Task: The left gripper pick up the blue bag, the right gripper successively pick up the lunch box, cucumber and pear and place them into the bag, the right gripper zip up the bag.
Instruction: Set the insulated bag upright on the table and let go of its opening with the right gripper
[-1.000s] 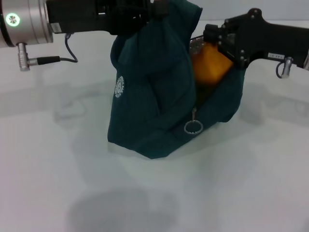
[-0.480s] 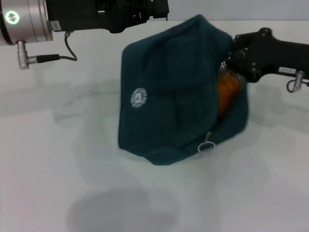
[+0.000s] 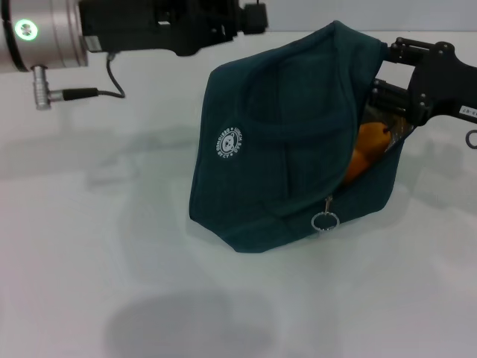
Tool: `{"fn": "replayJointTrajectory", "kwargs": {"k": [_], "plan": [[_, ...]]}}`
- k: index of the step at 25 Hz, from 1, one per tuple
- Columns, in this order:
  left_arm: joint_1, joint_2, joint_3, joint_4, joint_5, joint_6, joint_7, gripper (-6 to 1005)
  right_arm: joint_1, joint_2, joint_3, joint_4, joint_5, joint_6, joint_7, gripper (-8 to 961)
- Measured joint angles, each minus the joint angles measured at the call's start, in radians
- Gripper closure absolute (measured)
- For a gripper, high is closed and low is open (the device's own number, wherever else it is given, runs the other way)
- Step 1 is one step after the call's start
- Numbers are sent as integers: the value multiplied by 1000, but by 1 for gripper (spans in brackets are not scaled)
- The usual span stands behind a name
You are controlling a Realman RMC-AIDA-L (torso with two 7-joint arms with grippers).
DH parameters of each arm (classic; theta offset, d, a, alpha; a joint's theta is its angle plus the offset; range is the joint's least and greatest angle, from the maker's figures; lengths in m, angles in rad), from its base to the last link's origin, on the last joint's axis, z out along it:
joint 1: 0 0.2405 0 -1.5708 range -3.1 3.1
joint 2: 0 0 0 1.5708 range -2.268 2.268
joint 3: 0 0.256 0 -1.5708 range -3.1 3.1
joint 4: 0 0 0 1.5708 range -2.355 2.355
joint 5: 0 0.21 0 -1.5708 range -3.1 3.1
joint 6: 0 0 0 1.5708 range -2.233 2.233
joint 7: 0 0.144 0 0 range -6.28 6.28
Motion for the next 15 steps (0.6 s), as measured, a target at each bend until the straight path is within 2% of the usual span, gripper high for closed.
{"fn": "replayJointTrajectory", "kwargs": {"k": [2, 7, 11, 15], "plan": [[-3, 1, 25, 0, -3, 9, 0, 841, 5, 0, -4, -1, -3, 1, 2, 575], [-6, -4, 51, 11, -4, 58, 17, 841, 27, 0, -9, -7, -7, 2, 9, 355], [1, -15, 64, 48, 0, 73, 64, 840, 60, -2, -15, -1, -9, 3, 20, 256], [11, -21, 94, 61, 19, 73, 119, 832, 94, -2, -27, -6, -20, 15, 50, 255]]}}
